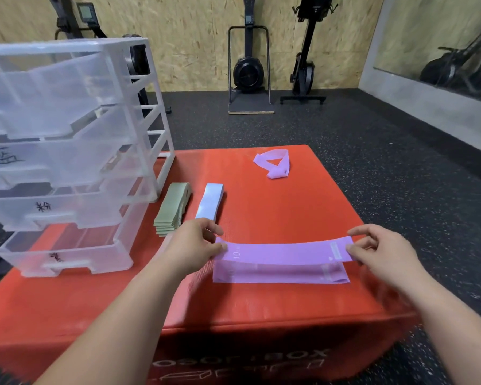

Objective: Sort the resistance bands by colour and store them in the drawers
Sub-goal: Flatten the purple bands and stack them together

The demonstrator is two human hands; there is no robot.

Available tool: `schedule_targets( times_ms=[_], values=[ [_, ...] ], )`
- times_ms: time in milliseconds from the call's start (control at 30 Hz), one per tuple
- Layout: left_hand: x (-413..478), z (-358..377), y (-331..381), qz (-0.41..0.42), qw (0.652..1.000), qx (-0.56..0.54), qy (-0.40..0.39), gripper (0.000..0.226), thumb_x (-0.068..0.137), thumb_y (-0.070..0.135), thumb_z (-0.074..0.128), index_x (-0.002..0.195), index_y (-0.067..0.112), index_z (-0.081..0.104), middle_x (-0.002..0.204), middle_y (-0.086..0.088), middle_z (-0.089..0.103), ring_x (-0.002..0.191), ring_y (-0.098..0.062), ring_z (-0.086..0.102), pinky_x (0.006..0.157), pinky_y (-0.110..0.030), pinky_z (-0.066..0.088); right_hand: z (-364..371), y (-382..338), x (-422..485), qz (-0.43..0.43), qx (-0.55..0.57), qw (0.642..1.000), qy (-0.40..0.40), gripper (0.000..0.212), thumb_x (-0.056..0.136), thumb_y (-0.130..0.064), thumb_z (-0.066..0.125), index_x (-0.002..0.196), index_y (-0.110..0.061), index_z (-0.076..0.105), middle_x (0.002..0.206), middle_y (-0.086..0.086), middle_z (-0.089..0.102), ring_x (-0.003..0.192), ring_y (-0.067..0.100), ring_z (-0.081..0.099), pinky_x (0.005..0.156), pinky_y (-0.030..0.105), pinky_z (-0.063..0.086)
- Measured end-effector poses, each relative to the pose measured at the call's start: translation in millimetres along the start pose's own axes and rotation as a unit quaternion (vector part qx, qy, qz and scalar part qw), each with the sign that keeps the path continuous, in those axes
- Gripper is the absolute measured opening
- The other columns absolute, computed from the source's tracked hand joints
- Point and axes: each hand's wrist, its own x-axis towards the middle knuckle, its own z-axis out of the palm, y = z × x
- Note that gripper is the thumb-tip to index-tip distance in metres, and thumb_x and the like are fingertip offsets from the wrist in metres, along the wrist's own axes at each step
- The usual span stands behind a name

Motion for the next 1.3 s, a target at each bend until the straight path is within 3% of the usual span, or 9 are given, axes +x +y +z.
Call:
schedule_targets(
  times_ms=[100,200,400,567,667,800,900,1067,1300],
  values=[
    [-7.5,6.4,3.3,0.017,0.994,0.11,0.008,0.022,0.082,0.02,0.086,0.097,0.026,0.071,0.085,0.005,0.073,0.062,-0.009,0.067,0.056,-0.012,0.047,1.1,3.1,-3.5,-0.011,-0.043,0.999,-0.012,0.023,0.082,-0.022,0.08,0.098,-0.035,0.069,0.069,-0.019,0.073,0.067,0.002,0.065,0.073,0.031,0.049],
    [-13.5,10.3,4.7,0.029,0.986,0.166,0.013,0.02,0.085,0.015,0.08,0.101,0.023,0.072,0.082,0.007,0.072,0.064,0.003,0.057,0.058,-0.007,0.039,4.9,6.1,-5.9,-0.028,-0.07,0.997,-0.025,0.023,0.082,-0.023,0.081,0.098,-0.035,0.068,0.066,-0.019,0.07,0.066,-0.001,0.062,0.069,0.03,0.046],
    [-14.5,18.3,-2.5,0.049,0.977,0.207,0.025,0.02,0.083,0.017,0.077,0.102,0.021,0.072,0.072,0.007,0.07,0.069,-0.003,0.061,0.056,-0.01,0.037,11.7,11.6,-5.8,-0.042,-0.117,0.991,-0.042,0.025,0.082,-0.024,0.081,0.099,-0.036,0.067,0.064,-0.023,0.068,0.067,-0.004,0.063,0.071,0.026,0.046],
    [-15.2,23.9,-2.8,0.081,0.949,0.304,0.021,0.029,0.083,0.024,0.076,0.11,0.03,0.067,0.095,0.01,0.069,0.093,-0.017,0.066,0.07,-0.029,0.036,17.7,13.7,-3.8,-0.044,-0.145,0.986,-0.064,0.025,0.081,-0.024,0.078,0.099,-0.037,0.065,0.064,-0.024,0.069,0.071,-0.003,0.065,0.078,0.033,0.054],
    [-14.1,27.2,-4.1,0.079,0.943,0.323,0.008,0.034,0.083,0.026,0.074,0.117,0.031,0.066,0.106,0.006,0.064,0.099,-0.023,0.066,0.08,-0.035,0.05,18.7,16.3,-1.4,-0.04,-0.156,0.984,-0.079,0.025,0.081,-0.029,0.078,0.099,-0.038,0.064,0.064,-0.023,0.069,0.072,-0.003,0.065,0.08,0.036,0.056],
    [-12.3,22.1,0.4,0.081,0.944,0.319,-0.001,0.044,0.084,0.033,0.08,0.125,0.034,0.064,0.11,0.007,0.057,0.088,-0.014,0.06,0.069,-0.027,0.047,16.6,19.5,3.3,-0.056,-0.156,0.983,-0.075,0.026,0.08,-0.034,0.082,0.101,-0.037,0.067,0.062,-0.015,0.066,0.066,0.0,0.063,0.075,0.034,0.055],
    [-11.4,8.9,6.1,0.116,0.946,0.301,-0.032,0.051,0.084,0.043,0.083,0.129,0.038,0.062,0.116,0.012,0.056,0.092,-0.006,0.056,0.063,-0.013,0.03,12.8,22.4,6.4,-0.094,-0.146,0.984,-0.047,0.035,0.076,-0.039,0.087,0.107,-0.039,0.07,0.077,-0.01,0.064,0.074,0.004,0.062,0.076,0.034,0.053],
    [-16.3,-5.0,3.0,0.174,0.918,0.322,-0.156,0.081,0.073,0.046,0.091,0.145,0.04,0.055,0.137,0.018,0.056,0.126,-0.007,0.053,0.103,-0.028,0.045,10.5,35.1,11.0,-0.192,-0.176,0.95,-0.172,0.078,0.066,-0.06,0.084,0.138,-0.044,0.058,0.134,-0.026,0.054,0.123,-0.001,0.054,0.11,0.026,0.042],
    [-16.9,1.1,-2.6,0.17,0.914,0.341,-0.144,0.07,0.074,0.04,0.09,0.138,0.038,0.061,0.127,0.018,0.066,0.112,-0.007,0.062,0.097,-0.027,0.049,16.3,40.4,16.5,-0.211,-0.217,0.937,-0.173,0.067,0.073,-0.046,0.089,0.134,-0.044,0.061,0.13,-0.028,0.062,0.123,0.002,0.057,0.109,0.025,0.041]
  ],
)
